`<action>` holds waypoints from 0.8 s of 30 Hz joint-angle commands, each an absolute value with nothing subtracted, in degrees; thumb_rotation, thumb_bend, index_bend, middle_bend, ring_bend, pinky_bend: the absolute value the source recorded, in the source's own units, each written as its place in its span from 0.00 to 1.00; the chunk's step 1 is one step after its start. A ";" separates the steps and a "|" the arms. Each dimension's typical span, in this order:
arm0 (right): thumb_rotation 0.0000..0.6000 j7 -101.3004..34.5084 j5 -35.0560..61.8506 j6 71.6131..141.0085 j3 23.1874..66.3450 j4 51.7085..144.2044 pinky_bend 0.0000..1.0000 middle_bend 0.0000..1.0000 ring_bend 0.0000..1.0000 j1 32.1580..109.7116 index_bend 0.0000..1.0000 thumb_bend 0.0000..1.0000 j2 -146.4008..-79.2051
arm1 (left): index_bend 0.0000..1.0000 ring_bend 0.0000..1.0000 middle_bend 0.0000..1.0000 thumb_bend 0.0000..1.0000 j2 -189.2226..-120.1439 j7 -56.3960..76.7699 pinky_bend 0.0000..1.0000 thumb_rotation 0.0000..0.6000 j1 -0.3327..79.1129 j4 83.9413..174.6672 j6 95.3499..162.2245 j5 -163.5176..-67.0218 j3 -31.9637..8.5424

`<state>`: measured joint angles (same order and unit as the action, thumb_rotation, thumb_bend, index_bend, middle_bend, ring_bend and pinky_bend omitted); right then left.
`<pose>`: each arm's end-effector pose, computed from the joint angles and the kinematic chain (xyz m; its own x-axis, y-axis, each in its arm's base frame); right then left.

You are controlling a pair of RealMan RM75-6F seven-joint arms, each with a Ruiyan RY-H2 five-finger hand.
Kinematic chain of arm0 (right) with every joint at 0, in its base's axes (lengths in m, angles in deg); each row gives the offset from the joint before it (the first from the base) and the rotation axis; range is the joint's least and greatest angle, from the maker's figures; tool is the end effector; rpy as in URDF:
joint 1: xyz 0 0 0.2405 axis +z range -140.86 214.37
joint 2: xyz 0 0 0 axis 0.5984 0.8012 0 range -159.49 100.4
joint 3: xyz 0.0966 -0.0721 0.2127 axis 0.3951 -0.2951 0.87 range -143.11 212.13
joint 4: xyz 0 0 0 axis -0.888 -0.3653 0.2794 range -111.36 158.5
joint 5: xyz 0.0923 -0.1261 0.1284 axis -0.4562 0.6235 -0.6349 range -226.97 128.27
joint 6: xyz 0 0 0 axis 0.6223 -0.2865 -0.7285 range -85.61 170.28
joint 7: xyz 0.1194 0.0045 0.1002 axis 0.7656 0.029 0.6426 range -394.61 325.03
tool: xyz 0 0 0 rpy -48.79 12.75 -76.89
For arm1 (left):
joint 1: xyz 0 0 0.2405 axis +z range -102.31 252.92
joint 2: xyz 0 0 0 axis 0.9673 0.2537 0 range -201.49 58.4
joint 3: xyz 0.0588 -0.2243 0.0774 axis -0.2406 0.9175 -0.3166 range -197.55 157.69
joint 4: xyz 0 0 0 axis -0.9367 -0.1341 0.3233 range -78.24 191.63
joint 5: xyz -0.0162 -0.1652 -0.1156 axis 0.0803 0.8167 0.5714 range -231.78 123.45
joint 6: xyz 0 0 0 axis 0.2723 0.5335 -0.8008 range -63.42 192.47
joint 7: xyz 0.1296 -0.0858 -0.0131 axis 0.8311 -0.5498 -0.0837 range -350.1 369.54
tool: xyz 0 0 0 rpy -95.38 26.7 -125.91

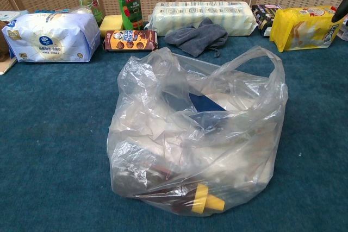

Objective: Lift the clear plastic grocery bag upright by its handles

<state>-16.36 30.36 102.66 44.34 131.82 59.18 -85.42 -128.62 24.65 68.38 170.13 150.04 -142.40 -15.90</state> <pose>-0.1975 -0.2740 0.1376 -0.0024 -0.3116 0.9502 -0.9852 -0.1622 -0.0556 -0.2169 0.1966 0.1723 0.4109 -0.0358 0.9110 0.9043 -0.1108 -0.4123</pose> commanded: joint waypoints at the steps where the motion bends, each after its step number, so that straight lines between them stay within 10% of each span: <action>1: 0.60 -15.15 30.62 100.10 44.29 131.34 0.20 0.31 0.29 60.83 0.36 0.08 -85.75 | 0.32 0.21 0.30 0.20 -128.72 24.83 0.22 1.00 67.89 170.23 149.45 -142.16 -15.68; 24: 0.60 -22.58 22.01 90.25 43.64 128.85 0.18 0.31 0.27 68.80 0.37 0.08 -90.78 | 0.32 0.21 0.30 0.20 -129.70 23.09 0.22 1.00 67.20 168.26 148.38 -141.13 -16.04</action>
